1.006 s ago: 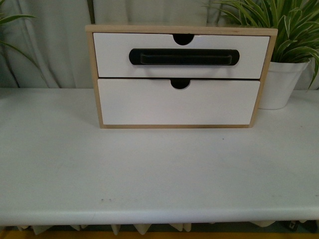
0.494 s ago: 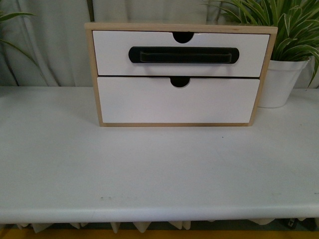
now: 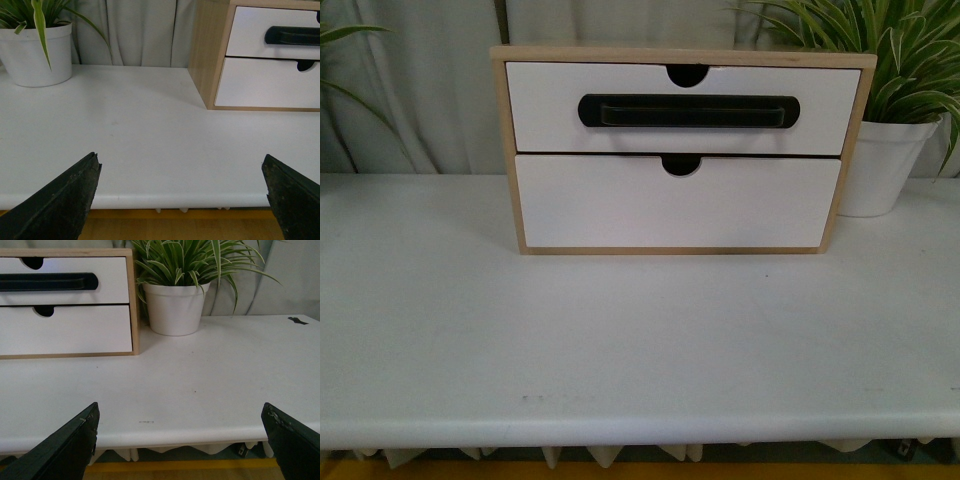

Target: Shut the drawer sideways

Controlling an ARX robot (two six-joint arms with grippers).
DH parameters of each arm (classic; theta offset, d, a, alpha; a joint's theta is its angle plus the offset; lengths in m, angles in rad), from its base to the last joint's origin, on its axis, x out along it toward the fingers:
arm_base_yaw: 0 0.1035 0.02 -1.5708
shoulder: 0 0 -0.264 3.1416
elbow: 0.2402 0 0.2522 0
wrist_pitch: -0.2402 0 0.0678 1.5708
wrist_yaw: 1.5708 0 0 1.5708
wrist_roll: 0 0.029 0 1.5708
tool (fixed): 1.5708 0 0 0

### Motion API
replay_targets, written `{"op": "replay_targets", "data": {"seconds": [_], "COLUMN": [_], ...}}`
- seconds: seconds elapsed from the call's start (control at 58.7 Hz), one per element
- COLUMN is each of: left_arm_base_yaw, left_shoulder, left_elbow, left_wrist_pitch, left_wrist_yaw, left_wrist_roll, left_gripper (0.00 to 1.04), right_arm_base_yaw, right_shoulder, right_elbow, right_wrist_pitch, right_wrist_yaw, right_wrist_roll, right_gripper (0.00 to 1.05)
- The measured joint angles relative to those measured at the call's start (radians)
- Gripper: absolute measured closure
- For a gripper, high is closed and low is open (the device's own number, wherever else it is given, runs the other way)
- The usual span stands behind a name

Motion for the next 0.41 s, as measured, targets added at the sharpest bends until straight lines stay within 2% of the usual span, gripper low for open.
{"op": "replay_targets", "data": {"seconds": [0.409], "left_arm_base_yaw": [0.0], "left_shoulder": [0.0], "left_elbow": [0.0], "left_wrist_pitch": [0.0], "left_wrist_yaw": [0.0], "left_wrist_roll": [0.0], "left_gripper": [0.06], "right_arm_base_yaw": [0.0], "right_shoulder": [0.0], "right_elbow": [0.0], "right_wrist_pitch": [0.0], "right_wrist_yaw": [0.0], "right_wrist_roll": [0.0], "right_gripper": [0.09]}}
